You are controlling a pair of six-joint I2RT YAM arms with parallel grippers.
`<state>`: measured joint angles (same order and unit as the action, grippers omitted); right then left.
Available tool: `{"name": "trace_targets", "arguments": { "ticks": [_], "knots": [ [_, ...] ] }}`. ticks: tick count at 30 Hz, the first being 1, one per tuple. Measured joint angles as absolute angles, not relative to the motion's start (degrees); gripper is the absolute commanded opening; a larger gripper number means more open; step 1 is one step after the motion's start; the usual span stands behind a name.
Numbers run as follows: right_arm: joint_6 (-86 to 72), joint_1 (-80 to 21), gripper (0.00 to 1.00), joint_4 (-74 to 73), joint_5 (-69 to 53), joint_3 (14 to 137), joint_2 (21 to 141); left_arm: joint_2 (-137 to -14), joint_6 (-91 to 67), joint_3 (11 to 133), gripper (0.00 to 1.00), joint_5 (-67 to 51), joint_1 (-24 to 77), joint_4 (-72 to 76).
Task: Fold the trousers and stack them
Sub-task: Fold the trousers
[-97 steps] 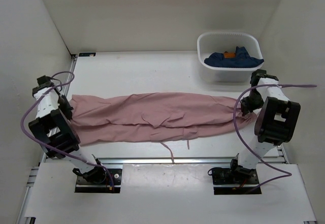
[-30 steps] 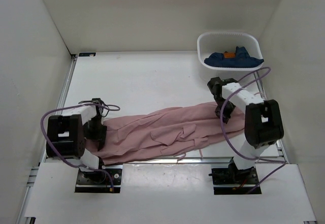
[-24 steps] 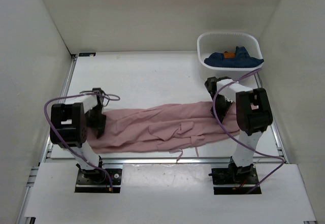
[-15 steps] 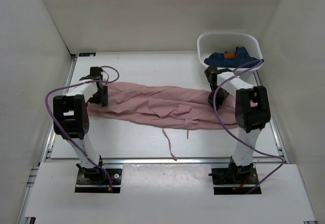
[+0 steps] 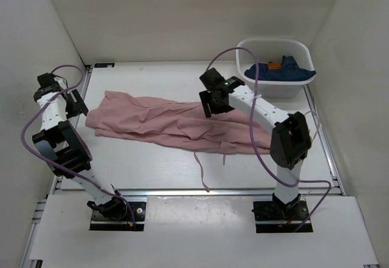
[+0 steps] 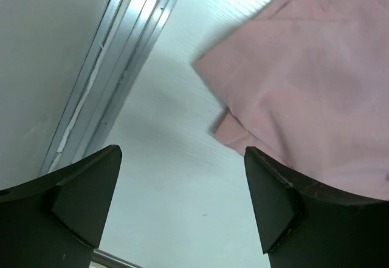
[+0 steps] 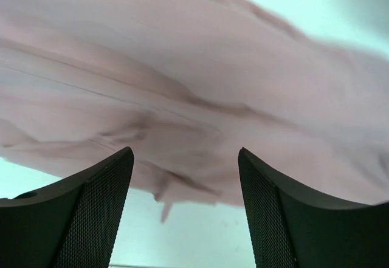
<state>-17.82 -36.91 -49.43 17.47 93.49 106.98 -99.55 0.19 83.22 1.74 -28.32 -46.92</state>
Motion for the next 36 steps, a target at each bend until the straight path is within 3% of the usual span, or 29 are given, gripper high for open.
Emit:
{"name": "trace_targets", "arguments": {
  "ticks": [7, 12, 14, 16, 19, 20, 25, 27, 36],
  "knots": [
    [-8.8, -44.5, 0.84, -48.1, 16.2, 103.8, 119.8, -111.3, 0.1, 87.4, 0.97, -4.4, -30.7, -48.3],
    [-6.7, -46.3, 0.82, -48.4, 14.9, 104.2, 125.1, -118.1, 0.0, 88.0, 0.97, -7.4, -30.6, -49.4],
    [-6.3, -46.0, 0.76, -48.4, 14.0, 104.4, 126.3, -119.1, 0.0, 88.3, 0.95, -8.4, -30.6, -49.8],
    [-5.8, -45.8, 0.65, -48.3, 13.3, 104.5, 126.7, -119.2, -0.1, 88.9, 0.83, -9.5, -30.6, -49.8],
    [-5.5, -45.6, 0.38, -48.2, 12.8, 104.5, 126.7, -119.9, -0.4, 89.4, 0.57, -10.8, -30.6, -49.3],
    [-5.5, -45.5, 0.24, -48.2, 12.6, 104.5, 126.7, -120.1, -0.2, 89.4, 0.51, -11.1, -30.6, -49.3],
    [-5.8, -45.5, 0.06, -48.2, 12.4, 104.5, 126.7, -120.7, -0.4, 89.5, 0.14, -12.6, -30.6, -49.3],
    [-6.0, -45.5, 0.01, -48.2, 12.5, 104.5, 126.7, -120.7, -0.3, 89.5, 0.14, -12.9, -30.6, -49.2],
    [-7.1, -45.5, 0.0, -48.7, 13.6, 104.9, 125.1, -118.6, -0.3, 89.5, 0.14, -11.8, -30.6, -48.8]
  ]
}}
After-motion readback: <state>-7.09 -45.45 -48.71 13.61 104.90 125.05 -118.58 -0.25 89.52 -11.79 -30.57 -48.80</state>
